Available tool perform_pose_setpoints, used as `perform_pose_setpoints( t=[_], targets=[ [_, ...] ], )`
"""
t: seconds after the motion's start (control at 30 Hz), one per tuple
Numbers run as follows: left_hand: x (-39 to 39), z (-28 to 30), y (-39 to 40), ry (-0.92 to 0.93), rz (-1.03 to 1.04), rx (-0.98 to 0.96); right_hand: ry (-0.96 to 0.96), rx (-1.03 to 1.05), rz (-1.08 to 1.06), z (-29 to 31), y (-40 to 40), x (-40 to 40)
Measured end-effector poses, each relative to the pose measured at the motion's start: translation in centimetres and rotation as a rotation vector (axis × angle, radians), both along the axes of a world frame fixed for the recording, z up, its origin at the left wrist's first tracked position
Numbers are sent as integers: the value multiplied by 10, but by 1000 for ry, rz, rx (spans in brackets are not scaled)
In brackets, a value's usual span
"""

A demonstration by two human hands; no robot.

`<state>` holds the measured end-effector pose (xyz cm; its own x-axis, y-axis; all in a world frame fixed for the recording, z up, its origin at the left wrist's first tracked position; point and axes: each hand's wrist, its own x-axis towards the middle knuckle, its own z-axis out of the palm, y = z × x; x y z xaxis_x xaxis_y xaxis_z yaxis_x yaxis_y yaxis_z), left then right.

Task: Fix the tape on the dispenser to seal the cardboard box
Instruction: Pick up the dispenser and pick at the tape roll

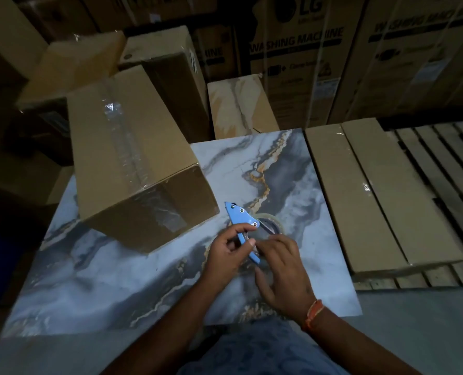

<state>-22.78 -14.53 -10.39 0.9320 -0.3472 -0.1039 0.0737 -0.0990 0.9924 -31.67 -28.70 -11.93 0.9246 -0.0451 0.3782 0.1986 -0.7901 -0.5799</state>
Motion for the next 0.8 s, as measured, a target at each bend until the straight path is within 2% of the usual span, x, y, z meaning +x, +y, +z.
perform_pose_setpoints(
  t=[0.1, 0.2, 0.47, 0.7, 0.8],
  targets=[
    [12, 7, 14, -100, -26, 66, -49, 137, -52, 27, -7, 5],
    [20, 11, 26, -180, -129, 135, -14, 300, -106, 47, -16, 33],
    [27, 21, 47, -273, -202, 218, 247, 374, -98, 65, -19, 91],
    [29, 24, 57, -337, -244, 289, 275, 371, -188, 64, -3, 100],
    [30, 23, 60, -394, -261, 324, 359, 490, -276, 59, -1, 103]
  ],
)
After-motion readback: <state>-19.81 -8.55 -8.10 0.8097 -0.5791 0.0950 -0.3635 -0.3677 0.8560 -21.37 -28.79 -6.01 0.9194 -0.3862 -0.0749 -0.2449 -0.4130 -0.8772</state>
